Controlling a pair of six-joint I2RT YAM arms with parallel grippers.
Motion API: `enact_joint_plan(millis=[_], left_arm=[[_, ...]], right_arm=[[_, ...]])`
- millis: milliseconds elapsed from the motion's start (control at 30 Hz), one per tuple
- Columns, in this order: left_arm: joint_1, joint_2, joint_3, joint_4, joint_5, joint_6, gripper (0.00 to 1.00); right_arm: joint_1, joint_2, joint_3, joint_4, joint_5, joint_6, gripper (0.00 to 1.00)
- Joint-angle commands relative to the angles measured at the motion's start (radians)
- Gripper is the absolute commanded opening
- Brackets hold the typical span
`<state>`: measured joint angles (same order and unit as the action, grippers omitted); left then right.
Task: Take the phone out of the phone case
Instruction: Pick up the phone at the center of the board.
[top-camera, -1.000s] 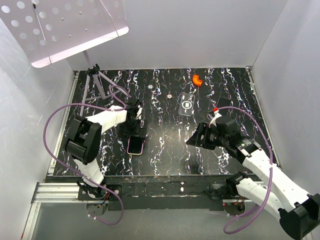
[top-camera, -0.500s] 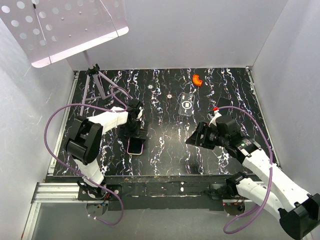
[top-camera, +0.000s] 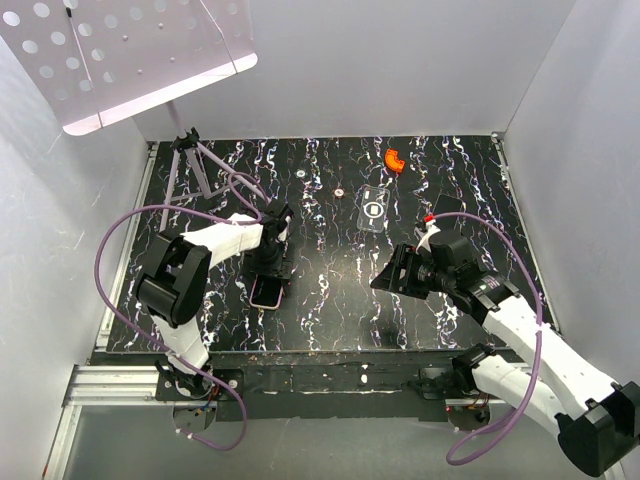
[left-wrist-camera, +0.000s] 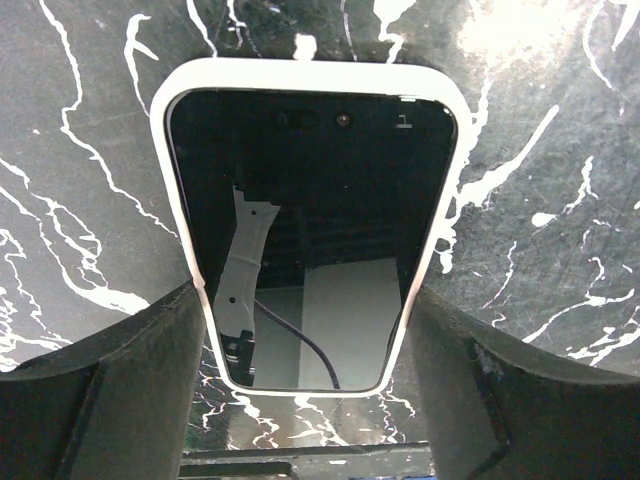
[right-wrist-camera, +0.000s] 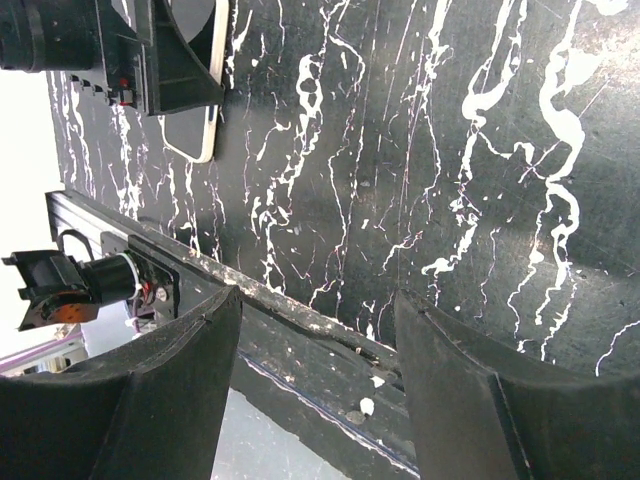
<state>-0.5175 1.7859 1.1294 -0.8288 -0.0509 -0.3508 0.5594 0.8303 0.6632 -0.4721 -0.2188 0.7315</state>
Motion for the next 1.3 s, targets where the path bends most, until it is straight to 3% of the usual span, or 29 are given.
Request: enact_joint_plan(millis=[0, 100, 200, 233, 400, 600, 733, 1267], left_arm=[[-0.013, 0.009, -0.031, 0.046, -0.017, -0.019, 0.49], [-0.015, -0.034, -0.031, 0.046, -0.007, -0.022, 0.31], [-0.015, -0.109, -0.022, 0.040, 0.020, -0.048, 0.02], [-0.015, -0.134, -0.019, 0.042, 0.040, -0.072, 0.00], [-0.030, -0.304, -0.069, 0.138, 0.186, -0.373, 0.00], [-0.142, -0.430, -0.129, 0.237, 0.168, -0.720, 0.00], [-0.200, -0.428, -0.103, 0.240, 0.152, -0.804, 0.00], [-0.366, -0.408, -0.007, 0.264, 0.148, -0.916, 0.00]], right_arm=[[-0.001, 0.020, 0.009, -0.002, -0.001, 0.003, 0.69], [0.000, 0.033, 0.007, -0.003, -0.005, -0.009, 0.70], [0.000, 0.049, 0.003, 0.000, -0.025, -0.037, 0.73], [0.000, 0.055, 0.000, 0.009, -0.040, -0.049, 0.73], [0.022, 0.078, -0.033, 0.130, -0.131, -0.037, 0.74], [0.143, 0.105, -0.068, 0.366, -0.197, 0.017, 0.69], [0.204, 0.101, -0.083, 0.463, -0.191, 0.023, 0.66], [0.223, 0.170, -0.059, 0.438, -0.094, 0.045, 0.49]])
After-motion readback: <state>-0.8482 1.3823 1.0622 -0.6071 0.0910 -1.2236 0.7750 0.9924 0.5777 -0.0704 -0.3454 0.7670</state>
